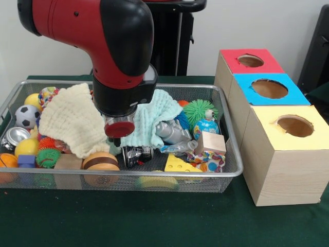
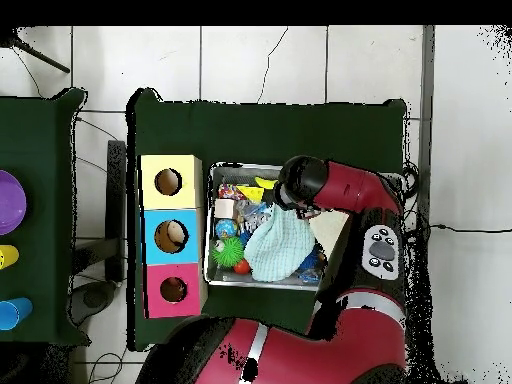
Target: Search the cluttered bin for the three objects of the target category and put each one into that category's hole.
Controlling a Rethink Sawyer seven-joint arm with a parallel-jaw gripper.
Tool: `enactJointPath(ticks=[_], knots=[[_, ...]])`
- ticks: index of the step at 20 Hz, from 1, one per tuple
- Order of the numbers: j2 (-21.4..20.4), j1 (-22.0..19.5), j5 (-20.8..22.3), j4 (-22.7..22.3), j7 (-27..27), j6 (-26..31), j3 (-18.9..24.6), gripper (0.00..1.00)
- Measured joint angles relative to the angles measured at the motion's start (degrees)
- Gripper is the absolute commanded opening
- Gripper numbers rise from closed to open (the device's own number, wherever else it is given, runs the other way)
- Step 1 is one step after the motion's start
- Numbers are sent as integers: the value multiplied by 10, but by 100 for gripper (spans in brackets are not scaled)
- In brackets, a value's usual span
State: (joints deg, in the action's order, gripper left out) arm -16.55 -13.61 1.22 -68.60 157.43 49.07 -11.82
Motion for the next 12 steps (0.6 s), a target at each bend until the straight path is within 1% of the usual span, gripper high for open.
enactJointPath(ticks=[12], knots=[[3, 0, 0, 12, 0, 0, 0, 0]])
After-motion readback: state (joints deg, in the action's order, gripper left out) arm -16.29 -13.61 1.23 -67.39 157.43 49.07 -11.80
